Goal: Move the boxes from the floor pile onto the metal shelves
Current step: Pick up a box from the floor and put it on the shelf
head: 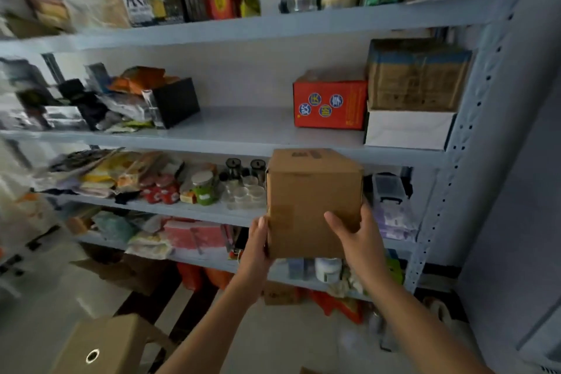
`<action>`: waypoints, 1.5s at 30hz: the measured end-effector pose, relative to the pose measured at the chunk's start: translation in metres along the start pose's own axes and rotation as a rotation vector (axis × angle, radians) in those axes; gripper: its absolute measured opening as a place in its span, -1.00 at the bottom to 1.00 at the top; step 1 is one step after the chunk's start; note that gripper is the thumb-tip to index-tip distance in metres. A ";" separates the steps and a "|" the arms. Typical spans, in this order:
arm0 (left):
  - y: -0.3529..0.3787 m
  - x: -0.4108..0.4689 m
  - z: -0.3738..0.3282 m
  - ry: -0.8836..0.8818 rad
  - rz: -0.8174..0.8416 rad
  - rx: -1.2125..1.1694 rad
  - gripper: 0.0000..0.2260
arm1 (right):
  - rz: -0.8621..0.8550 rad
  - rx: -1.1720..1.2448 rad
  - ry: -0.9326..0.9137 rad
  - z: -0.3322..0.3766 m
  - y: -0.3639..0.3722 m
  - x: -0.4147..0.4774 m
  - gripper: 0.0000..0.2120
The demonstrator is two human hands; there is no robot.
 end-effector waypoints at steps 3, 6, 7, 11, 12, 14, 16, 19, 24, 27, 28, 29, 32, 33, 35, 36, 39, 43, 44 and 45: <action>0.003 0.006 -0.033 0.123 0.051 0.134 -0.64 | 0.019 0.010 -0.106 0.026 0.003 0.019 -0.34; 0.008 0.016 -0.053 0.200 0.071 0.123 -0.71 | 0.008 0.027 -0.175 0.042 0.003 0.031 -0.31; 0.010 0.022 -0.062 0.227 0.059 0.126 -0.71 | -0.004 0.034 -0.193 0.046 0.002 0.036 -0.30; 0.015 0.059 -0.089 0.319 0.047 0.150 -0.74 | -0.042 0.083 -0.240 0.057 -0.001 0.066 -0.28; 0.017 0.069 -0.096 0.332 0.060 0.157 -0.74 | -0.052 0.089 -0.246 0.060 -0.001 0.075 -0.28; 0.023 0.093 -0.108 0.346 0.095 0.158 -0.74 | -0.075 0.090 -0.262 0.067 -0.002 0.094 -0.34; 0.028 0.119 -0.119 0.351 0.138 0.149 -0.77 | -0.107 0.063 -0.286 0.074 0.000 0.115 -0.36; 0.033 0.159 -0.132 0.372 0.191 0.147 -0.75 | -0.153 0.031 -0.307 0.078 0.005 0.147 -0.35; 0.028 0.222 -0.145 0.407 0.271 0.180 -0.62 | -0.235 -0.011 -0.337 0.077 0.021 0.190 -0.29; 0.025 0.249 -0.149 0.472 0.313 0.203 -0.64 | -0.275 0.017 -0.333 0.073 0.031 0.208 -0.29; 0.024 0.256 -0.149 0.483 0.338 0.202 -0.65 | -0.288 0.030 -0.329 0.071 0.034 0.212 -0.30; 0.024 0.261 -0.149 0.497 0.360 0.207 -0.66 | -0.300 0.036 -0.331 0.068 0.036 0.215 -0.31; 0.023 0.275 -0.150 0.524 0.414 0.199 -0.70 | -0.318 0.042 -0.325 0.060 0.042 0.225 -0.32; 0.024 0.280 -0.152 0.532 0.419 0.188 -0.70 | -0.323 0.049 -0.322 0.059 0.044 0.229 -0.31; 0.025 0.288 -0.156 0.553 0.411 0.192 -0.72 | -0.327 0.058 -0.332 0.059 0.047 0.237 -0.33; 0.025 0.293 -0.158 0.562 0.406 0.195 -0.73 | -0.322 0.056 -0.342 0.060 0.049 0.241 -0.34; 0.023 0.305 -0.162 0.584 0.384 0.226 -0.75 | -0.312 0.048 -0.350 0.061 0.053 0.254 -0.37; 0.017 0.328 -0.168 0.573 0.347 0.278 -0.82 | -0.267 0.011 -0.329 0.064 0.061 0.278 -0.34; 0.016 0.336 -0.171 0.573 0.337 0.294 -0.83 | -0.260 0.002 -0.324 0.066 0.063 0.286 -0.32; 0.016 0.343 -0.175 0.574 0.330 0.315 -0.84 | -0.253 -0.008 -0.322 0.068 0.065 0.294 -0.32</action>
Point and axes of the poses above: each hand's wrist, its own x-axis towards the middle knuckle, its own y-axis out of the palm, z = x × y, the point moved 5 cm from there along x, towards the middle knuckle, and after that the axes turned 6 degrees about x, right-handed, at the moved point
